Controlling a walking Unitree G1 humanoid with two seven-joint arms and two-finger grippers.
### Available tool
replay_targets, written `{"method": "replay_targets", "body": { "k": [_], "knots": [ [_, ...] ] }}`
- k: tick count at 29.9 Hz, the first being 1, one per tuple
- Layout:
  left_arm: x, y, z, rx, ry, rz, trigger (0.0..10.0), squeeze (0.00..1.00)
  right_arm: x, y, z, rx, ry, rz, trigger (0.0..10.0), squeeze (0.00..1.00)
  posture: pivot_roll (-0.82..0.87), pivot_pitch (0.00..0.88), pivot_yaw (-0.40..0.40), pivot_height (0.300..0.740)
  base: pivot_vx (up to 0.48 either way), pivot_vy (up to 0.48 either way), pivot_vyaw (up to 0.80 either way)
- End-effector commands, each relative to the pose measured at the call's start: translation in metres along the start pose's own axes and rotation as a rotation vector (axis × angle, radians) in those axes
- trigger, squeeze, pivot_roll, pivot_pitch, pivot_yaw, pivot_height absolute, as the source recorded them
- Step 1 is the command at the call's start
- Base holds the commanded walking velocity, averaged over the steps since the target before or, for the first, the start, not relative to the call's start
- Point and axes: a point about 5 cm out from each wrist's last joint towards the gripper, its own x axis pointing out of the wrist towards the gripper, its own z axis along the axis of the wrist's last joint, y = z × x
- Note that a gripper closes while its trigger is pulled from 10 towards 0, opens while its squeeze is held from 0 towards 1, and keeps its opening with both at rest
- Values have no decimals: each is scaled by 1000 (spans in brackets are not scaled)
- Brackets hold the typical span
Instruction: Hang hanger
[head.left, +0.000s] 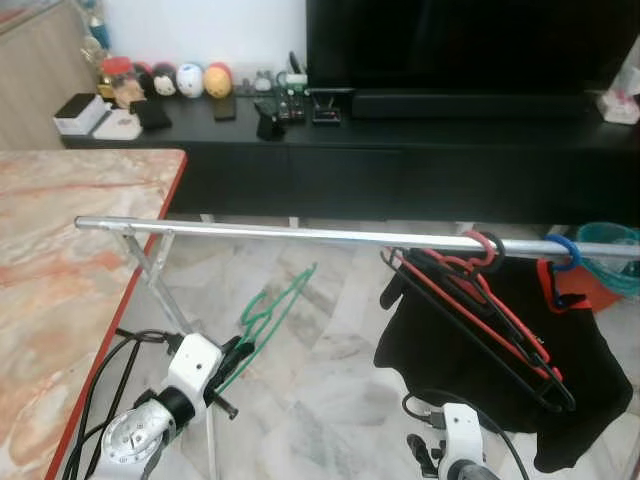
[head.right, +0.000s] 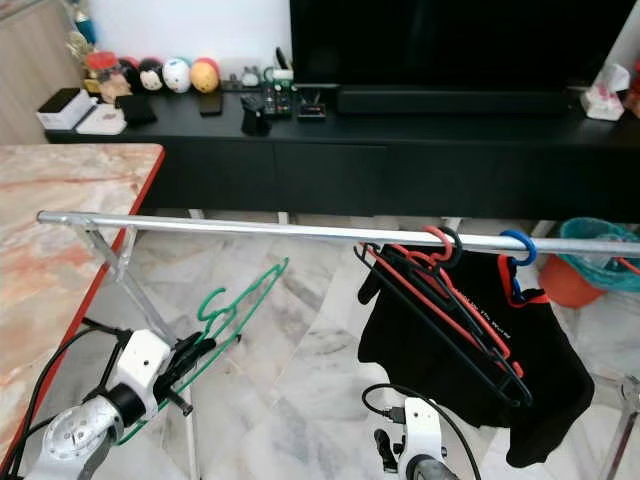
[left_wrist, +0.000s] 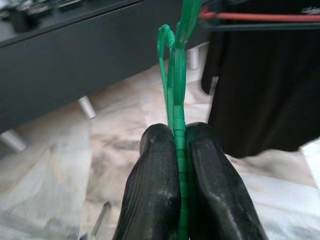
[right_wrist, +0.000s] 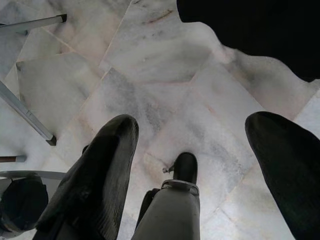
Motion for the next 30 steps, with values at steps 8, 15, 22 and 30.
{"method": "replay_targets", "body": {
  "k": [8, 15, 22, 30],
  "knots": [
    [46, 8, 39, -41, -81, 36, 10000, 0, 1, 3, 0, -5, 7, 6, 10000, 0, 68, 72, 23, 740, 0, 0, 0],
    [63, 14, 46, -38, -35, 94, 10000, 0, 1, 4, -1, -3, 9, 5, 10000, 0, 62, 73, 31, 740, 0, 0, 0],
    [80, 22, 52, -70, -15, 194, 10000, 0, 1, 4, -1, 0, 10, 6, 10000, 0, 59, 79, 30, 740, 0, 0, 0],
    [87, 23, 47, -92, 51, 249, 10000, 0, 1, 4, -1, -1, 10, 7, 10000, 0, 59, 79, 30, 740, 0, 0, 0]
  ]
}}
